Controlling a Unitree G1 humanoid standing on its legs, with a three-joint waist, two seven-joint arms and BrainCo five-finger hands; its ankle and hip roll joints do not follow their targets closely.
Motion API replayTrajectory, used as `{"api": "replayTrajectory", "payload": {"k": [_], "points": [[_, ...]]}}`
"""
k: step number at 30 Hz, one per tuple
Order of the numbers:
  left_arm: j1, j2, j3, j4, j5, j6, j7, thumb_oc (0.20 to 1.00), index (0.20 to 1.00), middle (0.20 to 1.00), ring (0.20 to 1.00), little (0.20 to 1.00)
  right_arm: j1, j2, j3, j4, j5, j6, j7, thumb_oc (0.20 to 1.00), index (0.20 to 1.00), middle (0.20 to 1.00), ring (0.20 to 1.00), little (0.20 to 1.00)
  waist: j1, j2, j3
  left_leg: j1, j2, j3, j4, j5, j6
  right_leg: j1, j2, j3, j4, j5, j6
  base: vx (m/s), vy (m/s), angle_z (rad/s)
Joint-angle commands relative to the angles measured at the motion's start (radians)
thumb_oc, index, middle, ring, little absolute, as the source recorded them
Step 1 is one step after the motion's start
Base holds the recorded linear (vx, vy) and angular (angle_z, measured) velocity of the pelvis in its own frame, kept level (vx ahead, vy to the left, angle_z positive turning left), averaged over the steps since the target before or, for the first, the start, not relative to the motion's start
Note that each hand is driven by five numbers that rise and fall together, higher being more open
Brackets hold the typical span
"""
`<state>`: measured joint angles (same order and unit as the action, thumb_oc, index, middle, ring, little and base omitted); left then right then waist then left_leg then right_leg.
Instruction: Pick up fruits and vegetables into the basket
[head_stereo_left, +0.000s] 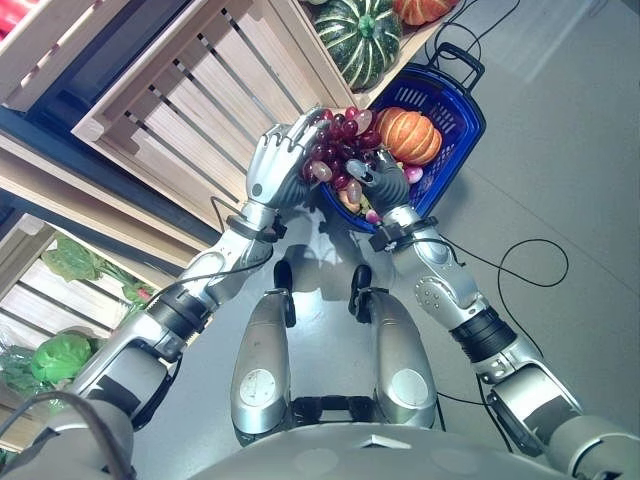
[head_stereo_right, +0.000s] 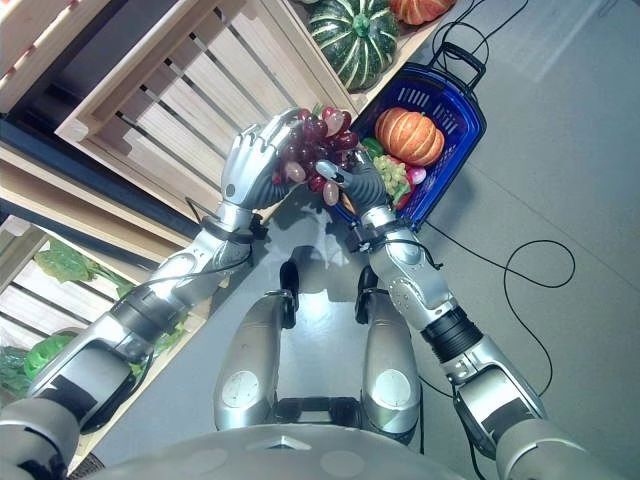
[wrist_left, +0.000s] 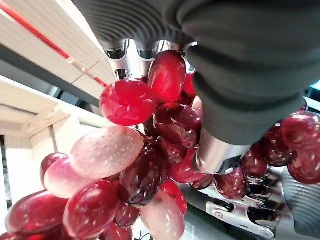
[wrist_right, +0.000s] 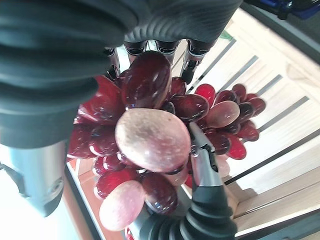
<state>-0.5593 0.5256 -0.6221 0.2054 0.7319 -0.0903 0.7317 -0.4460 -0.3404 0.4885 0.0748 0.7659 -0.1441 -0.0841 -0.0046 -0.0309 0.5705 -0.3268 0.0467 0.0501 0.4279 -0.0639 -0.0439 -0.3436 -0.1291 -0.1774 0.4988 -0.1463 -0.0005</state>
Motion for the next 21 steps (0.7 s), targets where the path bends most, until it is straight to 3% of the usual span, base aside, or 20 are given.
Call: {"api": "replayTrajectory", "payload": {"k": [1, 8, 9, 10, 21], "points": [[-0.066, -0.006, -0.011, -0.162, 0.043, -0.028, 0.011, 0.200, 0.200, 0.200, 0.200, 0.200, -0.062, 0.020, 0.012, -0.069, 0.011, -0.004, -0.017, 1.000, 1.000, 1.000, 1.000, 1.000, -0.013, -0.023, -0.051, 0.060, -0.057, 0.115, 0.005, -0.106, 0.068, 0.051, 0.015, -0.005, -0.073, 0.042, 0.047, 0.00, 0.000, 0.00], [-0.093, -0.007, -0.035, -0.185, 0.043, -0.038, -0.050, 0.200, 0.200, 0.200, 0.200, 0.200, -0.085, 0.029, 0.022, -0.044, 0.020, 0.072, -0.042, 1.000, 1.000, 1.000, 1.000, 1.000, -0.009, -0.027, -0.053, 0.064, -0.059, 0.114, -0.001, -0.105, 0.071, 0.054, 0.016, -0.005, -0.077, 0.047, 0.049, 0.00, 0.000, 0.00], [-0.100, -0.007, -0.036, -0.191, 0.039, -0.037, -0.060, 0.200, 0.200, 0.200, 0.200, 0.200, -0.089, 0.030, 0.026, -0.041, 0.012, 0.084, -0.039, 0.928, 0.928, 0.928, 0.928, 0.928, -0.008, -0.027, -0.053, 0.063, -0.060, 0.114, -0.002, -0.104, 0.071, 0.053, 0.017, -0.005, -0.078, 0.049, 0.049, 0.00, 0.000, 0.00], [-0.106, -0.006, -0.038, -0.197, 0.038, -0.033, -0.067, 0.200, 0.200, 0.200, 0.200, 0.200, -0.096, 0.032, 0.030, -0.037, 0.007, 0.097, -0.034, 0.200, 0.200, 0.200, 0.200, 0.200, -0.008, -0.028, -0.052, 0.063, -0.060, 0.113, -0.003, -0.105, 0.072, 0.053, 0.017, -0.005, -0.079, 0.049, 0.050, -0.01, -0.003, 0.04], [-0.145, -0.001, -0.053, -0.229, 0.029, -0.029, -0.143, 0.200, 0.200, 0.200, 0.200, 0.200, -0.156, 0.049, 0.047, -0.052, 0.016, 0.139, -0.031, 0.200, 0.200, 0.200, 0.200, 0.200, 0.001, -0.035, -0.051, 0.065, -0.059, 0.108, -0.008, -0.107, 0.072, 0.059, 0.018, -0.010, -0.089, 0.058, 0.056, -0.01, -0.011, 0.02]]}}
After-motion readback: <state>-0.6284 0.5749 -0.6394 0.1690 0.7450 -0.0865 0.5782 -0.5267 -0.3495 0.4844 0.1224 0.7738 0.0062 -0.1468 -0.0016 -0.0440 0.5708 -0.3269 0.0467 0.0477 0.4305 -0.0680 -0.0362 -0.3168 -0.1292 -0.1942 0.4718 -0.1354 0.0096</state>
